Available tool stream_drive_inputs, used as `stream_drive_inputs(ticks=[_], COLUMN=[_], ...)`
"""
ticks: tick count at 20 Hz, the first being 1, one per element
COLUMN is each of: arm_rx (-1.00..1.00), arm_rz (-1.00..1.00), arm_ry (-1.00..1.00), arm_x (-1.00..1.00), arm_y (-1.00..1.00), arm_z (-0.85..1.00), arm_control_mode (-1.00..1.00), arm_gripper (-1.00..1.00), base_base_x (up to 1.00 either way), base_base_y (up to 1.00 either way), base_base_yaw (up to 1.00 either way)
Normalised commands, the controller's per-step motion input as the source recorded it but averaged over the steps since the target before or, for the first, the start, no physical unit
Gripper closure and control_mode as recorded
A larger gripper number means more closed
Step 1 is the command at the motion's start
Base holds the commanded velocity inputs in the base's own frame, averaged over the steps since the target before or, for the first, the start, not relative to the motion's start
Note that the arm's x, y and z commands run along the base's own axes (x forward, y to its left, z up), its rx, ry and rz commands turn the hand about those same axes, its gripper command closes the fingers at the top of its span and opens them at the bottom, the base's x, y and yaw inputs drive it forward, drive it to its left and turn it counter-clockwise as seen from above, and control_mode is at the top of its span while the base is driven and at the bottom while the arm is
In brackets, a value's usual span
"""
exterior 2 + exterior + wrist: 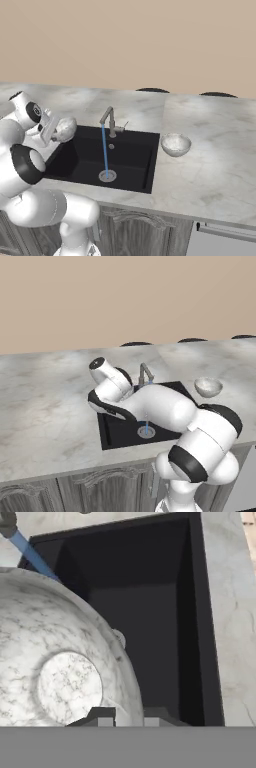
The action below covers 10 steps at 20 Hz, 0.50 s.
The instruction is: Rinse each bowl for a few seconds and place them down in the sink or on the counter.
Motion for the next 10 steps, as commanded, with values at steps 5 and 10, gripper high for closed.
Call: stream_drive_inputs(ticks=[5, 10], arm_rx=[0.0, 0.01], arm_rz=[0.14, 0.17], arm_ry=[0.11, 0.05], arm_x=[-0.05, -0.1], arm_y=[0.38, 0.47], arm_z=[0.15, -0.02], arm_control_mode=[-1.0, -1.0], arm_gripper=[1.0, 1.0], base_base_x=[0.0, 0.0], base_base_y=[0.0, 0.0], base_base_yaw=[0.0, 0.0])
